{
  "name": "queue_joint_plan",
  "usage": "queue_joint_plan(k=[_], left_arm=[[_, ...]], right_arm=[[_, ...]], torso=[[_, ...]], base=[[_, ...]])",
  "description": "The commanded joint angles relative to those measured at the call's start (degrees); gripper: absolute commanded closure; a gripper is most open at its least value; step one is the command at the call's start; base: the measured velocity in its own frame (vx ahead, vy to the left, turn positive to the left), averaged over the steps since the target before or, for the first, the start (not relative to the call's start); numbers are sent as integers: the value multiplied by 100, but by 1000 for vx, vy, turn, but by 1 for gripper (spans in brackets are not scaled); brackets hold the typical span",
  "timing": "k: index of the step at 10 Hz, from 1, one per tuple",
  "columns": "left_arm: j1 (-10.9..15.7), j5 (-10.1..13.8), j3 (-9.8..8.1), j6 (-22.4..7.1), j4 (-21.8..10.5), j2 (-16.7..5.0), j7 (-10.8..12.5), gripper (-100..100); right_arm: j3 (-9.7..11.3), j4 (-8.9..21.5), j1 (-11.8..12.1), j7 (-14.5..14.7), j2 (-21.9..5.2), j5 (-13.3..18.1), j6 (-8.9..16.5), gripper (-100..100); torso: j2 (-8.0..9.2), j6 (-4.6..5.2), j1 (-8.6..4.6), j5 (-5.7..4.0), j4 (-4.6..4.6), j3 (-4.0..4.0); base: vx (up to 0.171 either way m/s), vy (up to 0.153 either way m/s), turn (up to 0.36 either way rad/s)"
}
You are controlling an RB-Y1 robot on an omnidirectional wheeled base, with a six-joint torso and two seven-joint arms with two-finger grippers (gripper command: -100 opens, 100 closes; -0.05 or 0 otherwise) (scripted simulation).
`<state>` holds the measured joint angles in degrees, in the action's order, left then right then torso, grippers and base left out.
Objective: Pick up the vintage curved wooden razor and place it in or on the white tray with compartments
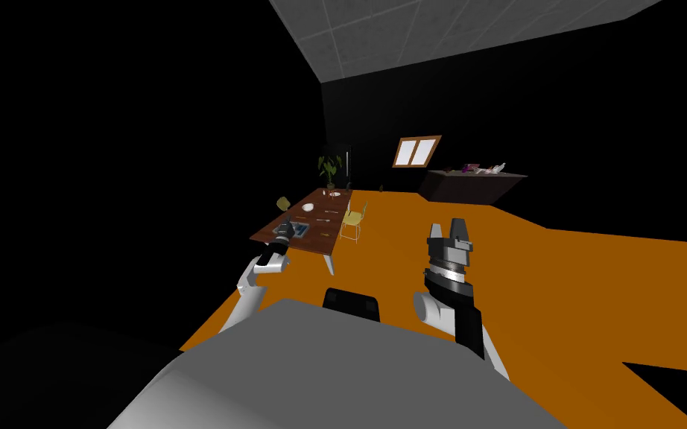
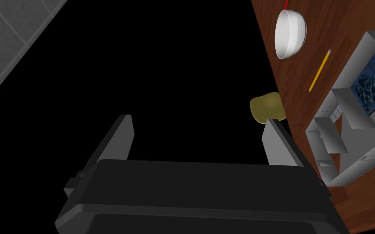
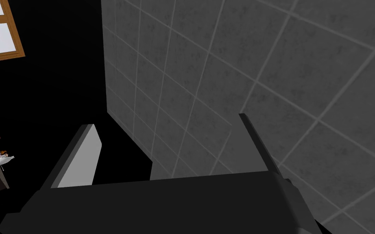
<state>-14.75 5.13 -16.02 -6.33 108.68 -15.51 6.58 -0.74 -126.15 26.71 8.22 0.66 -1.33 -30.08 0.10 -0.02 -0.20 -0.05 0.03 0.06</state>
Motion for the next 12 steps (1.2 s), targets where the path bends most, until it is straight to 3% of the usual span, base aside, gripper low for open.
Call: queue_joint_plan(k=[1,2,3,4,5,6,9,12], left_arm=[[122,20,-170,-286,-188,-51,8,-100],[122,20,-170,-416,-188,-51,8,-100],[238,45,-315,-614,-378,-96,8,-100],[238,45,-315,-723,-378,-96,8,-100],[353,75,-454,-916,-574,-138,1,-100],[353,75,-454,-1030,-574,-138,1,-100],[577,156,-709,-1534,-978,-218,-42,-100],[686,207,-824,-1932,-1187,-257,-78,-100]], right_arm=[[0,0,0,0,0,0,0,0],[0,0,0,0,0,0,0,0],[0,0,0,0,0,0,0,0],[0,0,0,0,0,0,0,0],[0,0,0,0,0,0,0,0],[0,0,0,0,0,0,0,0],[0,0,0,0,0,0,0,0],[0,0,0,0,0,0,0,0]], torso=[[0,0,0,0,0,0],[0,2,-4,0,0,0],[0,0,2,0,0,0],[-3,2,2,1,-1,-2],[-4,0,5,1,-1,-2],[-4,2,2,1,-1,-3],[-7,-1,11,2,-2,-4],[-13,1,13,3,-3,-7]], base=[[-24,-72,-82],[-20,-55,-44],[-15,-57,-93],[-9,-48,-54],[-10,-56,-115],[-5,-43,-41],[1,-40,-79],[13,-27,-75]])
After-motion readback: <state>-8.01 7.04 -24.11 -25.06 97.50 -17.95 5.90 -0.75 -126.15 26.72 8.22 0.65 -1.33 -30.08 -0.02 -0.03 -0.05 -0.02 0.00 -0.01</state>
